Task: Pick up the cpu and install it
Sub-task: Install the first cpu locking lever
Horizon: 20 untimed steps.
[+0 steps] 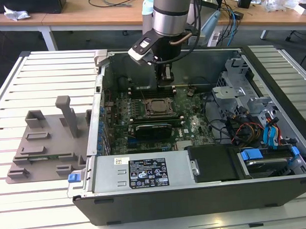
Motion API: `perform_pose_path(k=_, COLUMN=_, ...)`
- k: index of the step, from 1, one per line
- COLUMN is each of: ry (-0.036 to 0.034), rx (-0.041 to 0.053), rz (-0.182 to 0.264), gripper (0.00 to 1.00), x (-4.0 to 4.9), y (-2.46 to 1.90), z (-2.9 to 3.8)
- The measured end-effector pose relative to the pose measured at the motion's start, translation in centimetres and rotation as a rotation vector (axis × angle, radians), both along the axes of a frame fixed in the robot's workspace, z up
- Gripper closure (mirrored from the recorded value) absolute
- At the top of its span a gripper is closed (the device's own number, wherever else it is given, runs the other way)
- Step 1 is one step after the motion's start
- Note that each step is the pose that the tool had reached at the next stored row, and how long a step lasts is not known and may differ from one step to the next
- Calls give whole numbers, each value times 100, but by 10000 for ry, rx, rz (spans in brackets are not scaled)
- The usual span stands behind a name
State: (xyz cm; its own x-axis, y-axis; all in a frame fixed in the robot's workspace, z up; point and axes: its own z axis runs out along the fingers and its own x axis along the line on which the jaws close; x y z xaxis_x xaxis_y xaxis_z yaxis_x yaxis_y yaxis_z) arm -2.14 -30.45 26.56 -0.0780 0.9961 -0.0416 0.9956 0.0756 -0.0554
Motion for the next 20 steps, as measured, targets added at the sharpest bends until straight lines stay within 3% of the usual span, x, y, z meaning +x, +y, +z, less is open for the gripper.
perform_pose_path(k=5, ry=-1, rx=0, rz=670, gripper=89, x=0, y=0, z=0)
perform_pose_path(k=20, ry=-1, rx=1, rz=1740, gripper=89, x=0, y=0, z=-1)
